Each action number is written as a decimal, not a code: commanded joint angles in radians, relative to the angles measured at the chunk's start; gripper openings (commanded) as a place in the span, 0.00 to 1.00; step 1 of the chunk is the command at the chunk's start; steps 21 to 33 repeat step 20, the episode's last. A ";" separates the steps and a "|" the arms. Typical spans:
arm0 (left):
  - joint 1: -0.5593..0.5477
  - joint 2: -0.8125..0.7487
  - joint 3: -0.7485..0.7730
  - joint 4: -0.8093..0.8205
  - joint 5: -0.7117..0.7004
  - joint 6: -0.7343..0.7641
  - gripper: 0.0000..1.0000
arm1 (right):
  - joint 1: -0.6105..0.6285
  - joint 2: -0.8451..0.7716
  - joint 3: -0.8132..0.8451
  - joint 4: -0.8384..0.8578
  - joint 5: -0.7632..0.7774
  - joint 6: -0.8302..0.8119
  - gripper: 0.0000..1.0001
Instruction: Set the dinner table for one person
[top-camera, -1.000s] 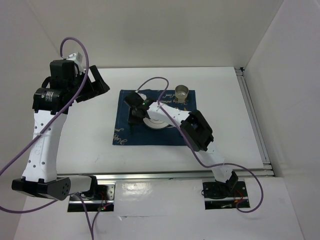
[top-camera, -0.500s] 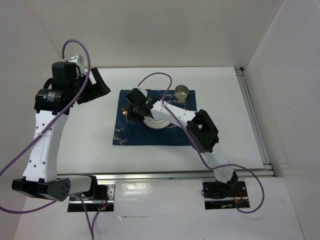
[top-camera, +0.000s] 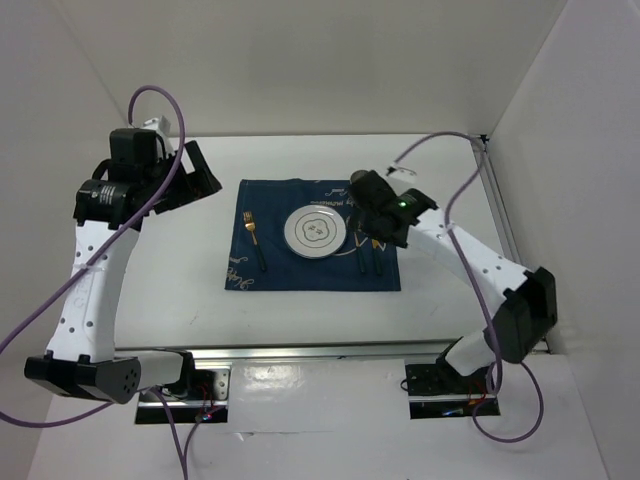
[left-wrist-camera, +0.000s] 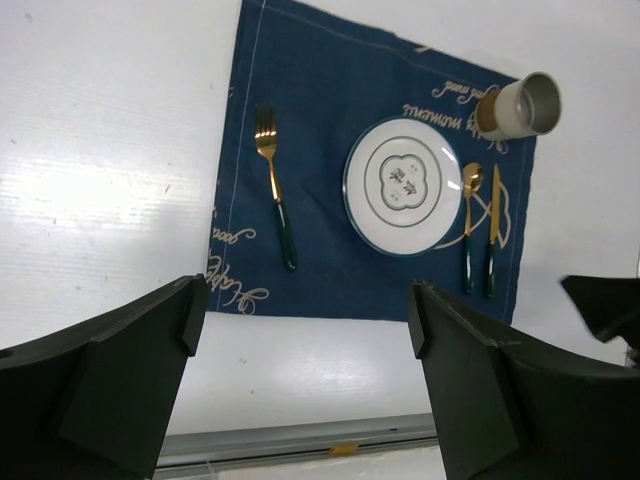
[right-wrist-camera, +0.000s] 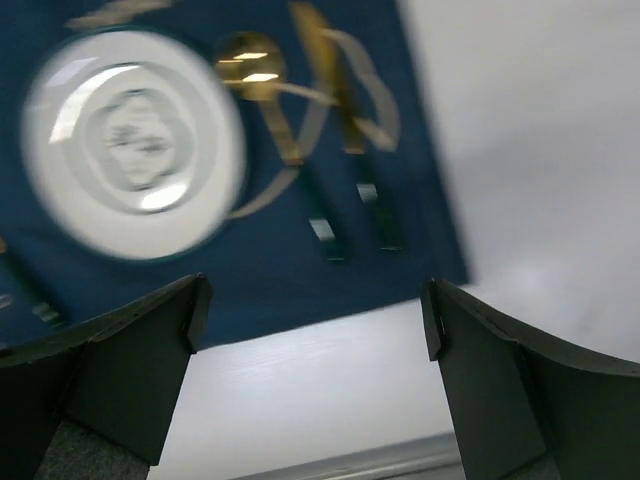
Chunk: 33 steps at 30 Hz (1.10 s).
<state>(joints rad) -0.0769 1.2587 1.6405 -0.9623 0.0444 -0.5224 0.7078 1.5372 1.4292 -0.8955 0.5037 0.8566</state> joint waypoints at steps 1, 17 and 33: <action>0.005 0.010 -0.047 0.020 -0.024 0.018 1.00 | -0.102 -0.174 -0.146 -0.190 0.088 0.075 1.00; 0.005 0.021 -0.180 0.051 -0.012 0.036 1.00 | -0.548 -0.476 -0.351 -0.105 -0.139 -0.148 1.00; 0.005 -0.002 -0.180 0.051 -0.012 0.045 1.00 | -0.557 -0.476 -0.351 -0.105 -0.148 -0.157 1.00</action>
